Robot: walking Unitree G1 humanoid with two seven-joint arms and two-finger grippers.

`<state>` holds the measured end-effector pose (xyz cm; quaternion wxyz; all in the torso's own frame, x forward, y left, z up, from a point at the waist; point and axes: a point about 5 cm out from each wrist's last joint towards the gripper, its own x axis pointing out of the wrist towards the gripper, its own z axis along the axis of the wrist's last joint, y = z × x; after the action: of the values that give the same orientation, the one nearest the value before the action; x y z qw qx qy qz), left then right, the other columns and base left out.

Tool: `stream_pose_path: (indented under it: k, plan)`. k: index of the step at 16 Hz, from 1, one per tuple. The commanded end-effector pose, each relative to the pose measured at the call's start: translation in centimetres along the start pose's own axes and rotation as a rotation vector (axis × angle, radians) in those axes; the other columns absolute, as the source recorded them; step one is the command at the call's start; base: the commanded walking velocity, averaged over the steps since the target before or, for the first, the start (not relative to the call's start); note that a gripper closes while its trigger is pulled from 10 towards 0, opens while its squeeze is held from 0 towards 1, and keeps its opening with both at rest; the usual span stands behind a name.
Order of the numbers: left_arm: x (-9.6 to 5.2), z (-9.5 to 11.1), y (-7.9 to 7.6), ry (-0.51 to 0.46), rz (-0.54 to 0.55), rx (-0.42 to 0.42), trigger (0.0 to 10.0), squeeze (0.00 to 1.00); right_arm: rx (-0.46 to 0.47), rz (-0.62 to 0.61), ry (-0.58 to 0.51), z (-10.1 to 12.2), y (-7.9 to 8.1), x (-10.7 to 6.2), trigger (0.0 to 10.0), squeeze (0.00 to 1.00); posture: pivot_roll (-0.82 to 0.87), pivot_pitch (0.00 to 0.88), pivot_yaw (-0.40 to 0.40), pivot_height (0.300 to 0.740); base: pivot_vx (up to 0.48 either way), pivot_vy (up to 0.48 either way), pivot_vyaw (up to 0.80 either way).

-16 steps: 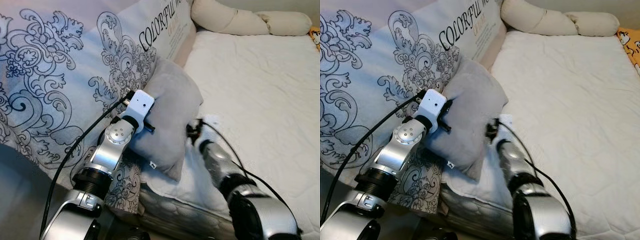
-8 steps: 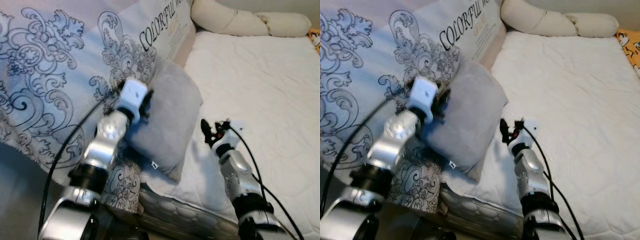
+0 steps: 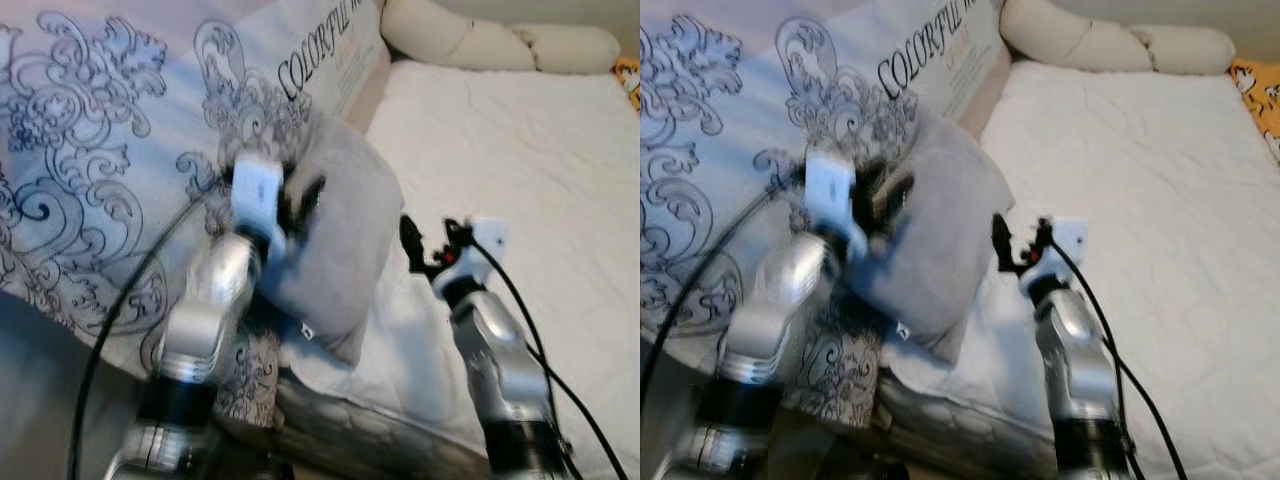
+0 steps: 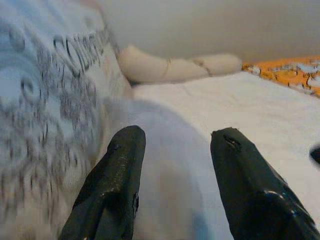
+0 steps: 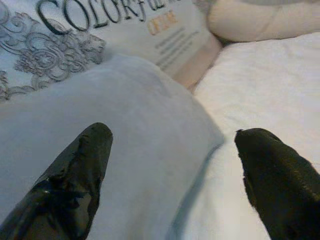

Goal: Clean up the room

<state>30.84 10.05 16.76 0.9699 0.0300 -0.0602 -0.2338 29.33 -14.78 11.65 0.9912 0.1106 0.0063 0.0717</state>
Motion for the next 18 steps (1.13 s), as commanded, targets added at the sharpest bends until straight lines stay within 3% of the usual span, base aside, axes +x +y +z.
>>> stream_pose_path:
  k: [1, 2, 5, 9, 14, 18]
  plan:
    - [0.0, 1.1, -0.3, -0.035, -0.012, 0.04, 10.0, 0.05, -0.017, -0.011, -0.013, 0.6, 0.4, -0.1, 10.0, 1.0, 0.0, 0.0, 0.027, 0.74, 0.0, 0.0, 0.0]
    - [-0.4, 1.2, -1.0, -0.025, -0.023, 0.004, 10.0, 0.05, -0.012, -0.056, -0.008, 0.6, 0.0, -1.2, 10.0, 0.0, -0.01, 0.0, 0.023, 0.74, 0.0, -0.259, 0.0]
    - [-1.2, 0.8, -1.6, 0.004, 0.007, -0.008, 10.0, 0.05, -0.111, -0.072, 0.04, 0.5, 0.2, -2.6, 10.0, 0.0, -0.02, 0.0, 0.023, 0.74, 0.0, -0.42, 0.0]
    - [-2.2, -0.1, -1.1, 0.057, 0.062, 0.027, 10.0, 0.05, -0.165, -0.056, 0.067, 0.7, 0.5, -2.9, 10.0, 0.0, -0.02, 0.0, 0.016, 0.74, 0.0, -0.457, 0.0]
    - [-4.8, -2.0, 1.2, 0.149, 0.23, 0.044, 10.0, 0.06, -0.171, -0.04, 0.116, 0.3, 0.6, -3.4, 10.0, 0.0, -0.01, 0.0, 0.006, 0.74, 0.0, -0.398, 0.0]
    - [-5.3, -2.3, 1.7, 0.168, 0.267, 0.056, 10.0, 0.05, -0.193, -0.052, 0.134, 0.1, 0.3, -3.5, 10.0, 0.0, 0.0, 0.0, 0.008, 0.74, 0.0, -0.402, 0.0]
